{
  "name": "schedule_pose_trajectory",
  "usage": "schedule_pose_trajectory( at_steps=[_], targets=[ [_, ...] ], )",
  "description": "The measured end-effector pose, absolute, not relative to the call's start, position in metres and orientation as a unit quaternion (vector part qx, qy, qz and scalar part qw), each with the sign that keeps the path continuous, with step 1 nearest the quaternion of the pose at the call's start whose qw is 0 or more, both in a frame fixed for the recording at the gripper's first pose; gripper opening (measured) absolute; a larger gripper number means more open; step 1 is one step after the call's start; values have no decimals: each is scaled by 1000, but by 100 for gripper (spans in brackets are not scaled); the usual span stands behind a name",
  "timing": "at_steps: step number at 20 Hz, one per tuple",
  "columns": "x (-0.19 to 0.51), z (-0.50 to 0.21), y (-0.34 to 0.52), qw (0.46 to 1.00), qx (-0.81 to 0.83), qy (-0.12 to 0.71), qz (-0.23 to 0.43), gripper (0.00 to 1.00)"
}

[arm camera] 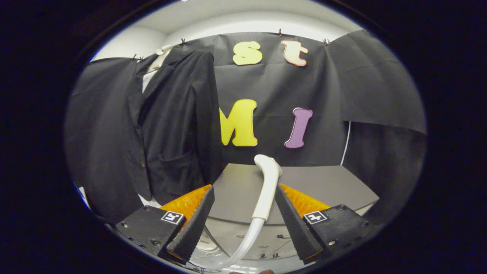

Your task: Iron the clothes twice with a garment steamer, once on the left side and once on the right side.

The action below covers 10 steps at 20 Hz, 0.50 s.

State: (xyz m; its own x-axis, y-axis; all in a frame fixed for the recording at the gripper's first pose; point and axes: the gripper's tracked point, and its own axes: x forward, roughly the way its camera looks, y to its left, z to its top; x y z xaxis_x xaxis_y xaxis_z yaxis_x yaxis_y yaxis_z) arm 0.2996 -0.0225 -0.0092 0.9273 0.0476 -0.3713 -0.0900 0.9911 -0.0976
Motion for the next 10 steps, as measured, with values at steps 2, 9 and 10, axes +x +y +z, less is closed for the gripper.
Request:
schedule_pose_trajectory(
  at_steps=[2, 9, 10],
  targets=[
    [330, -19, -37, 973, -56, 224, 25, 100],
    [393, -70, -72, 927, -22, 373, -11, 100],
    [397, -74, -74, 919, -23, 394, -19, 99]
  ],
)
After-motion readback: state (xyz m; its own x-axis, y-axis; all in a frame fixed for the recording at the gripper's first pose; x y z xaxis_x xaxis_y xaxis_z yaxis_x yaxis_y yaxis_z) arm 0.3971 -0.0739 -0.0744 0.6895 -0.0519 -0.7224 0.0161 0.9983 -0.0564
